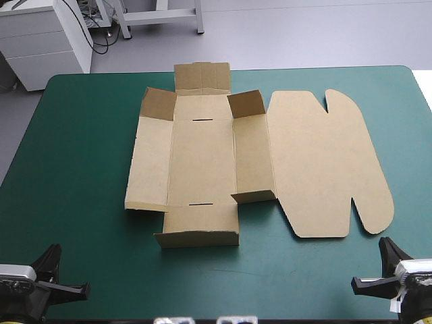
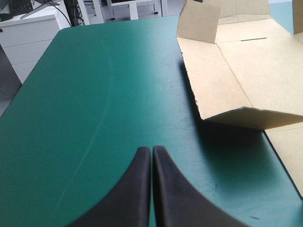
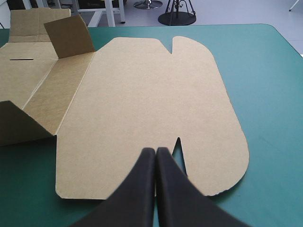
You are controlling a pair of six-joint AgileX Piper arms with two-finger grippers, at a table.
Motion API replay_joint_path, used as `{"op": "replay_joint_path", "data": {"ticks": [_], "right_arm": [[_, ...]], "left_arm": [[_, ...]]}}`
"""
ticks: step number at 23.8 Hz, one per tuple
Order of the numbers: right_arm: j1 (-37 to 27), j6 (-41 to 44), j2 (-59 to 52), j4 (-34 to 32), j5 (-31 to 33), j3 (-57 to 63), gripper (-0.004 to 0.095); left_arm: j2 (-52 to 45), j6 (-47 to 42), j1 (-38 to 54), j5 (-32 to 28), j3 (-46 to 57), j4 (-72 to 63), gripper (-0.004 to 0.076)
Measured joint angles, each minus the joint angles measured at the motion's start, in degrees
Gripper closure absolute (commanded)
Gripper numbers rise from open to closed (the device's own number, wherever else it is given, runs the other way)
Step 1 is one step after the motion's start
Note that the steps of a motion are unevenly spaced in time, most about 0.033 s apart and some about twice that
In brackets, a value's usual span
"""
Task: Fold the box
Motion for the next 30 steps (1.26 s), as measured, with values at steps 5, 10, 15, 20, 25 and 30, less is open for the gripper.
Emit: {"op": "replay_joint_path", "data": {"ticks": [5,10,15,20,25,30], "right_arm": [[0.0,0.0,0.0,0.0,0.0,0.0,0.0927],[0.0,0.0,0.0,0.0,0.0,0.0,0.0928],[0.0,0.0,0.0,0.0,0.0,0.0,0.0927],[0.0,0.0,0.0,0.0,0.0,0.0,0.0927],[0.0,0.0,0.0,0.0,0.0,0.0,0.0927],[0.0,0.0,0.0,0.0,0.0,0.0,0.0927]], "left_arm": [[0.0,0.0,0.0,0.0,0.0,0.0,0.0731],[0.0,0.0,0.0,0.0,0.0,0.0,0.0731],[0.0,0.0,0.0,-0.1,0.0,-0.4,0.0731],[0.9,5.5,0.0,-3.4,-0.6,-7.8,0.0731],[10.2,7.1,0.0,-3.8,-4.1,-11.5,0.0731],[23.9,8.4,0.0,-4.4,-11.9,-12.0,0.0730]]}}
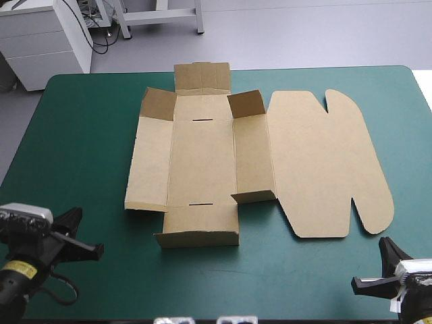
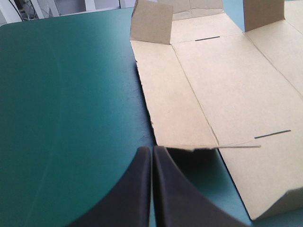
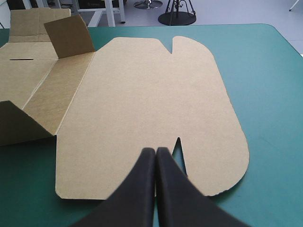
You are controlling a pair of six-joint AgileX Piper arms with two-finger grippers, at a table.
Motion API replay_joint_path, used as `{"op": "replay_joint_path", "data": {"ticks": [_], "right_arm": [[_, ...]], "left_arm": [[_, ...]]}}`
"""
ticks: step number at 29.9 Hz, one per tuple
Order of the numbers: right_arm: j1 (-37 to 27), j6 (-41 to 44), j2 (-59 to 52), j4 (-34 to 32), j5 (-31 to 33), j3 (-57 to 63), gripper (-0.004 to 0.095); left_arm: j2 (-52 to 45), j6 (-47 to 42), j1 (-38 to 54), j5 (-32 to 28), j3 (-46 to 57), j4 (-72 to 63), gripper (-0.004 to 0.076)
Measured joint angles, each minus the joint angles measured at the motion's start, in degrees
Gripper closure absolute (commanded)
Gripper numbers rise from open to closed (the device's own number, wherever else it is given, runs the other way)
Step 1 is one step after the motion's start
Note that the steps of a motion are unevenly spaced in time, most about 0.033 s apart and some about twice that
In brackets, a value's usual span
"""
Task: Fold the box
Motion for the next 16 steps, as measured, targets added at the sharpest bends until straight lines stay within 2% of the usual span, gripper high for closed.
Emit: {"op": "replay_joint_path", "data": {"ticks": [9,16], "right_arm": [[0.0,0.0,0.0,0.0,0.0,0.0,0.0927],[0.0,0.0,0.0,0.0,0.0,0.0,0.0927]], "left_arm": [[23.0,1.4,0.0,-0.7,-13.1,-2.8,0.0706],[37.0,12.5,1.0,4.9,-19.1,-15.3,0.0706]]}}
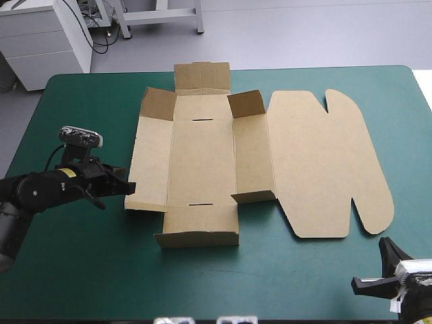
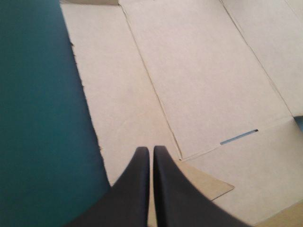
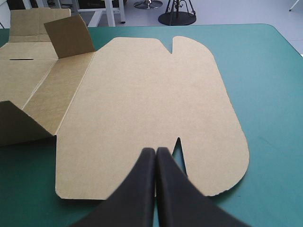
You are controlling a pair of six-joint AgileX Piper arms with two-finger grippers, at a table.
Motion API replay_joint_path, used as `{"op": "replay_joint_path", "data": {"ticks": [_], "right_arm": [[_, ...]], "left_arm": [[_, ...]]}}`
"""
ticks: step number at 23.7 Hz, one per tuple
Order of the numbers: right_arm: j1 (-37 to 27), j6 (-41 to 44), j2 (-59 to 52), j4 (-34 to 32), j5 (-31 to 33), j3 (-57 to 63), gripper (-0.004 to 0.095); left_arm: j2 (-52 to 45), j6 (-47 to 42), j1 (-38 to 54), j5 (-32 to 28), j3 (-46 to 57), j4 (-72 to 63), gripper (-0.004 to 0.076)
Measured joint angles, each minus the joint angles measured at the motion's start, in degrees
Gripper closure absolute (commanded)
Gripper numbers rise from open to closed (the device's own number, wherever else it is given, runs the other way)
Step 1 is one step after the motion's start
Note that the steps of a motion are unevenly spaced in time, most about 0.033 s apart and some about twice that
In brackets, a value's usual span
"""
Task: Fold the box
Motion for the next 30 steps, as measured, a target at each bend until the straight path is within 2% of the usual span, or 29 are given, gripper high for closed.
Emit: {"op": "replay_joint_path", "data": {"ticks": [5,9,11,16,20,30], "right_arm": [[0.0,0.0,0.0,0.0,0.0,0.0,0.0927],[0.0,0.0,0.0,0.0,0.0,0.0,0.0927],[0.0,0.0,0.0,0.0,0.0,-0.1,0.0927],[0.0,0.0,0.0,0.0,0.0,-0.1,0.0927],[0.0,0.0,0.0,0.0,0.0,-0.1,0.0927],[0.0,0.0,0.0,0.0,0.0,-0.1,0.0927]], "left_arm": [[8.8,11.9,8.9,7.1,-3.3,-14.4,0.0706],[18.1,21.3,23.3,18.1,-5.7,-30.0,0.0708],[21.7,22.6,25.1,20.0,-7.7,-31.2,0.0708],[33.9,22.6,25.4,21.6,-16.8,-30.9,0.0709],[40.2,20.9,25.4,21.6,-18.7,-30.9,0.0709],[44.5,19.8,25.4,21.4,-18.8,-31.0,0.0705]]}}
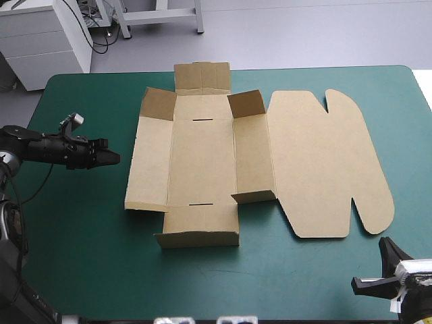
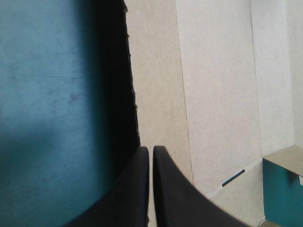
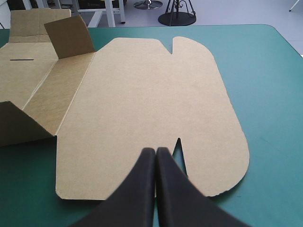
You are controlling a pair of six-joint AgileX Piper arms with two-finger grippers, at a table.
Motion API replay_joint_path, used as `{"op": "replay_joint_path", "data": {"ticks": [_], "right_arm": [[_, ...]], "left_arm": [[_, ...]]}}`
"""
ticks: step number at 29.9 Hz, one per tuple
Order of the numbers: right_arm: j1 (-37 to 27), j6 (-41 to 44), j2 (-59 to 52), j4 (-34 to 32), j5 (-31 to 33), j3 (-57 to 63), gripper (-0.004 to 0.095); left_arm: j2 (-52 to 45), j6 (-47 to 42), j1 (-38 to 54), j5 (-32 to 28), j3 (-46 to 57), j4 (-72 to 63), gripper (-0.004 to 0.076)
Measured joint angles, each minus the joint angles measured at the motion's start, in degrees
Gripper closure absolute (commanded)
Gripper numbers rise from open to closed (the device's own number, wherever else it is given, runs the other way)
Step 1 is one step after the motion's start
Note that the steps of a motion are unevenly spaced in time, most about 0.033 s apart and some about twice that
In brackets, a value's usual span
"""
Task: Fold the box
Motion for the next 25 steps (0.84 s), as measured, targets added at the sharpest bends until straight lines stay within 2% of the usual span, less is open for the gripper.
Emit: {"op": "replay_joint_path", "data": {"ticks": [2,4,7,9,11,12,25], "right_arm": [[0.0,0.0,0.0,0.0,0.0,0.0,0.0927],[0.0,0.0,0.0,0.0,0.0,0.0,0.0927],[0.0,0.0,0.0,0.0,0.0,0.0,0.0927],[0.0,0.0,0.0,0.0,0.0,0.0,0.0927],[0.0,0.0,0.0,0.0,0.0,0.0,0.0927],[0.0,0.0,0.0,0.0,0.0,0.0,0.0927],[0.0,0.0,0.0,0.0,0.0,0.0,0.0928]], "left_arm": [[0.7,-0.9,0.0,0.0,0.0,0.0,0.0680],[1.4,-0.7,0.0,0.0,0.0,0.0,0.0614],[1.8,1.9,-0.6,-0.3,0.0,0.0,0.0457],[1.8,3.4,-1.5,-0.3,0.0,0.0,0.0315],[1.8,4.0,-2.4,-0.2,0.0,0.0,0.0207],[1.8,4.2,-2.9,-0.2,0.0,0.0,0.0181],[2.0,-0.5,-5.6,-0.5,1.0,0.7,0.0169]]}}
